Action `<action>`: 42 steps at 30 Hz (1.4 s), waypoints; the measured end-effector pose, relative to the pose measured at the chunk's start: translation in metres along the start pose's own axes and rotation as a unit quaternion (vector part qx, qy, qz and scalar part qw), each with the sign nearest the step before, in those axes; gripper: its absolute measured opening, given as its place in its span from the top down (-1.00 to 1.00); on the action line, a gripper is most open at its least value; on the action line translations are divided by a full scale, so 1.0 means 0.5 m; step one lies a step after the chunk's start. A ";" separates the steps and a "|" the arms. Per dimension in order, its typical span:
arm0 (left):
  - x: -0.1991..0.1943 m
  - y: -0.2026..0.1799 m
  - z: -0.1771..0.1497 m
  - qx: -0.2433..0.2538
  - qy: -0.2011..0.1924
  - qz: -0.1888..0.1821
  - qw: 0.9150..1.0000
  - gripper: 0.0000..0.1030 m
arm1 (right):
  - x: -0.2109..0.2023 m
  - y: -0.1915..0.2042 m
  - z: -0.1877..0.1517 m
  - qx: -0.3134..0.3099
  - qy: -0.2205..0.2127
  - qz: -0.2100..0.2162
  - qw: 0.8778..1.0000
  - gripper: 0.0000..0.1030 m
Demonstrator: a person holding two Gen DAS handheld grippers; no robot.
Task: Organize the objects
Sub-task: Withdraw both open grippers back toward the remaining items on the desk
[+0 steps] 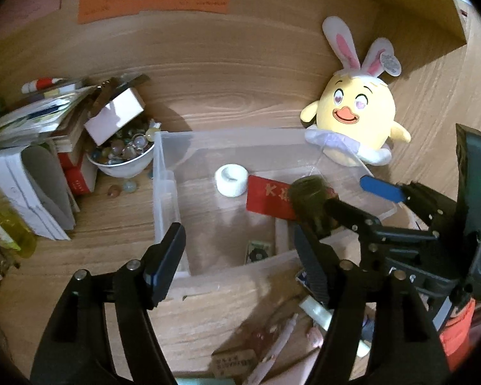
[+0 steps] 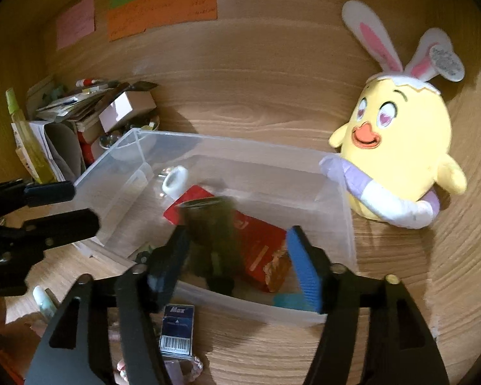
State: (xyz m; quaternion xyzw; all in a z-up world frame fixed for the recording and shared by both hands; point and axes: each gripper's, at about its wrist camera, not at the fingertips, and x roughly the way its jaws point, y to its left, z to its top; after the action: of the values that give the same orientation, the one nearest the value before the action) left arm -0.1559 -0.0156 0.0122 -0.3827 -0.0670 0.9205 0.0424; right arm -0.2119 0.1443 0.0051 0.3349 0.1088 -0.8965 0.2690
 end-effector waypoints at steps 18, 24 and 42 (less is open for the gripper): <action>-0.088 0.039 -0.085 -0.003 -0.011 0.017 1.000 -0.43 | -0.106 0.026 -0.049 -0.006 -0.022 0.004 1.000 -0.41; -0.084 0.048 -0.123 -0.009 0.012 0.005 1.000 -0.43 | -0.113 0.041 -0.088 -0.010 -0.012 0.003 1.000 -0.41; -0.016 -0.004 -0.187 0.029 0.093 -0.045 0.994 -0.08 | -0.077 0.009 -0.207 0.037 0.073 0.050 0.995 -0.34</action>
State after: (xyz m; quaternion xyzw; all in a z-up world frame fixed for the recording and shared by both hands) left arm -0.0837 -0.0059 -0.0473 -0.4620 -0.0535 0.8795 0.1007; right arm -0.1291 0.1953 -0.0476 0.4144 0.0777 -0.8585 0.2918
